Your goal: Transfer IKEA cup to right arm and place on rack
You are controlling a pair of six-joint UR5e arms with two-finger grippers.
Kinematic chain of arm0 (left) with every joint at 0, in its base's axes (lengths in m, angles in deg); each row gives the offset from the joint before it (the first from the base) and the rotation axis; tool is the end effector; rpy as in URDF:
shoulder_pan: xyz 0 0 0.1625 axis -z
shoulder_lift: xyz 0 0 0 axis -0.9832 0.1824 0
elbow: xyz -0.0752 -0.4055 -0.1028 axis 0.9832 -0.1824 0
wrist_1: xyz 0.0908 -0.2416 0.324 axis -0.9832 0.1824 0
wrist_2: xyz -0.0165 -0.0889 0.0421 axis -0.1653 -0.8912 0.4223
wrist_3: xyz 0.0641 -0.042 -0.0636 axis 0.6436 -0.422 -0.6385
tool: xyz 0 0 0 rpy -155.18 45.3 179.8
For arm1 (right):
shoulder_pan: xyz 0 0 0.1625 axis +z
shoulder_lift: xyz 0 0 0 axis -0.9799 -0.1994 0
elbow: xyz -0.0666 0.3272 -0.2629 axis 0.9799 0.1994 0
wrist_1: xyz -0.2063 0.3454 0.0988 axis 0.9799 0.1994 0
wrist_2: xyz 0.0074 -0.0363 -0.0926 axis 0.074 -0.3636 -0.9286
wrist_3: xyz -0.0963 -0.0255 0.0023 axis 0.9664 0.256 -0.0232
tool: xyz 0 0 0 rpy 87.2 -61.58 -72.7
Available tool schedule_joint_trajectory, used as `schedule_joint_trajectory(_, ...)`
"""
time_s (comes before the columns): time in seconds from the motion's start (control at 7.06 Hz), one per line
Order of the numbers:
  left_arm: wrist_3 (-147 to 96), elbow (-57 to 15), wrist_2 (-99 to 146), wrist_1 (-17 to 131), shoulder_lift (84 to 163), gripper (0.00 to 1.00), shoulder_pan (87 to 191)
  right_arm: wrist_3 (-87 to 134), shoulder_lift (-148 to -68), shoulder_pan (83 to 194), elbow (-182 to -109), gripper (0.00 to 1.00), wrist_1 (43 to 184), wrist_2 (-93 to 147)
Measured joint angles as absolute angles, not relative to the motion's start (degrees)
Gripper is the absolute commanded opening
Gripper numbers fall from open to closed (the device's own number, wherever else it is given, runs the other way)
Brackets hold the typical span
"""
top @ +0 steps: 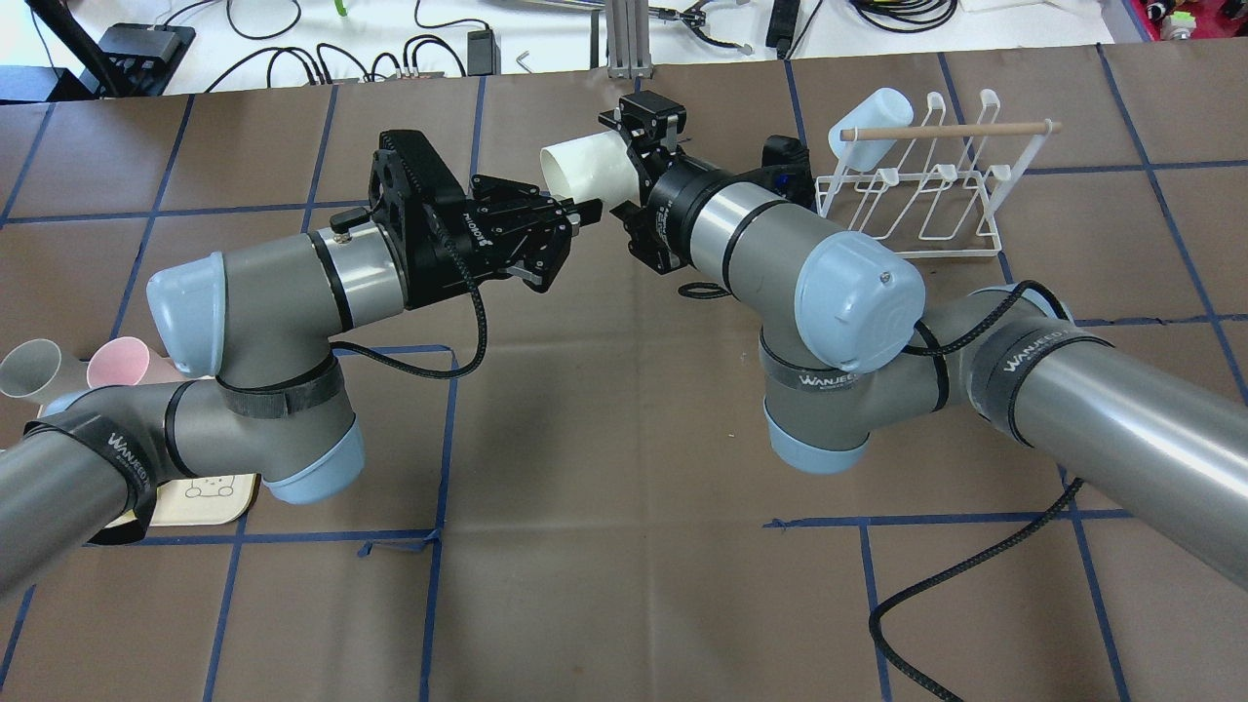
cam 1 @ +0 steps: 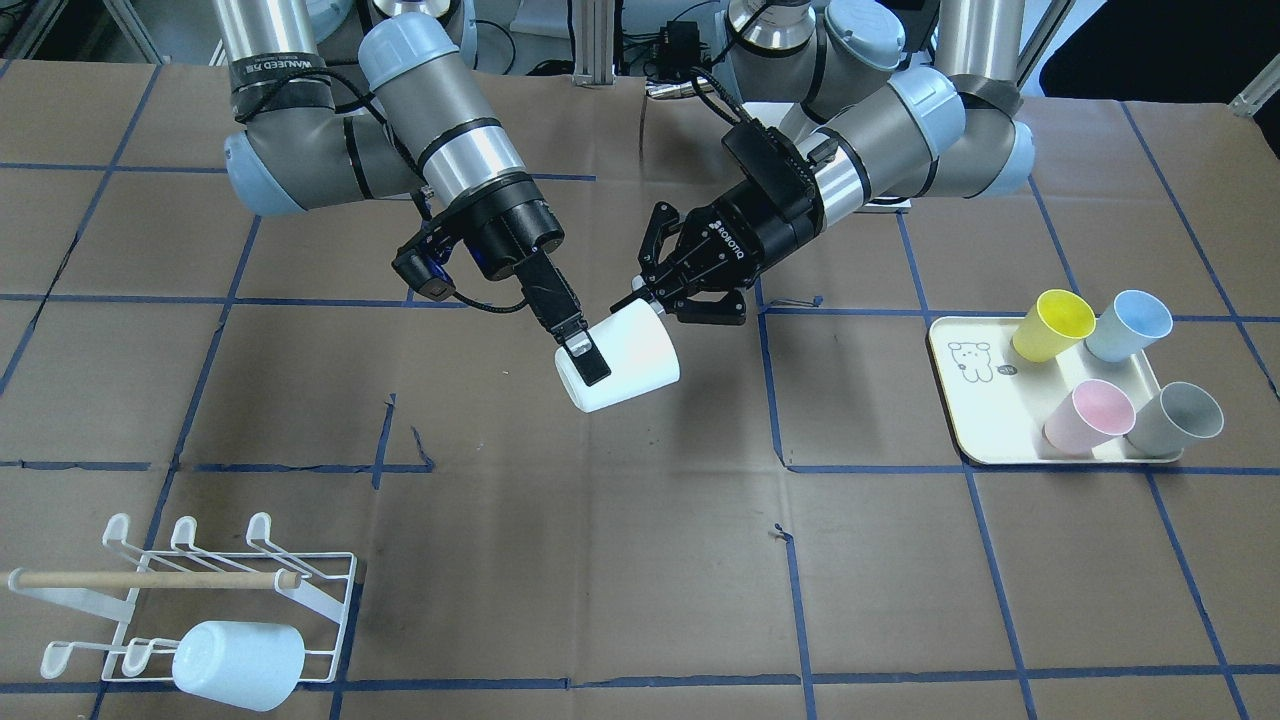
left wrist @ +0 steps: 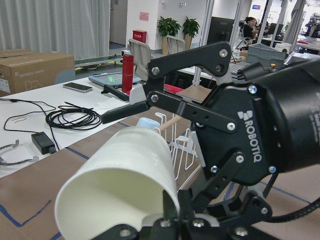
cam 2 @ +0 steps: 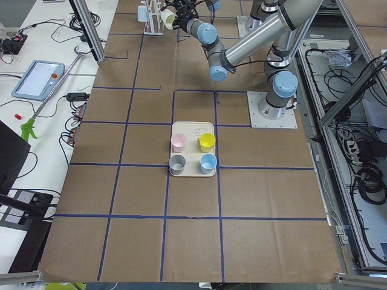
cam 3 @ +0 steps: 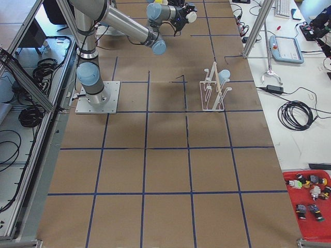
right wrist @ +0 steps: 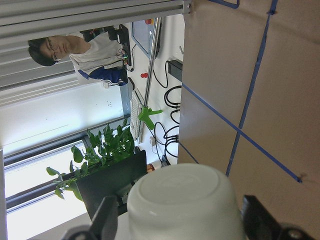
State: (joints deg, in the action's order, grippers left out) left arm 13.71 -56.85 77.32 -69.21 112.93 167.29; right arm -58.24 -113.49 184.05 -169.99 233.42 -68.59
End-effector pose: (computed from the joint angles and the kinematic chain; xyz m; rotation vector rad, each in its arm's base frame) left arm -0.2002 -0.4505 0.3527 -0.9606 -1.8963 1.2827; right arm 0.2994 -0.4647 0.3621 1.1683 1.6344 -0.4363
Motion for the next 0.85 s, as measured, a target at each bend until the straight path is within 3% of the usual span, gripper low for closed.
schedule_joint_trajectory(0.43,13.7,-56.8,77.4,-69.2,112.9,0.21,167.3,-58.2,-113.5,184.1,-170.0,0.51,233.4,-68.3)
schedule_joint_trajectory(0.57,13.2,-56.8,77.4,-69.2,112.9,0.30,167.3,-58.2,-113.5,184.0,-170.0,0.45,233.4,-67.8)
schedule_joint_trajectory(0.71,12.5,-56.8,77.4,-69.2,112.9,0.55,167.3,-58.1,-113.5,184.0,-170.0,0.43,233.3,-66.9)
schedule_joint_trajectory(0.85,12.0,-56.7,77.5,-69.2,112.9,0.71,167.3,-58.0,-113.6,183.9,-170.0,0.42,233.3,-66.4)
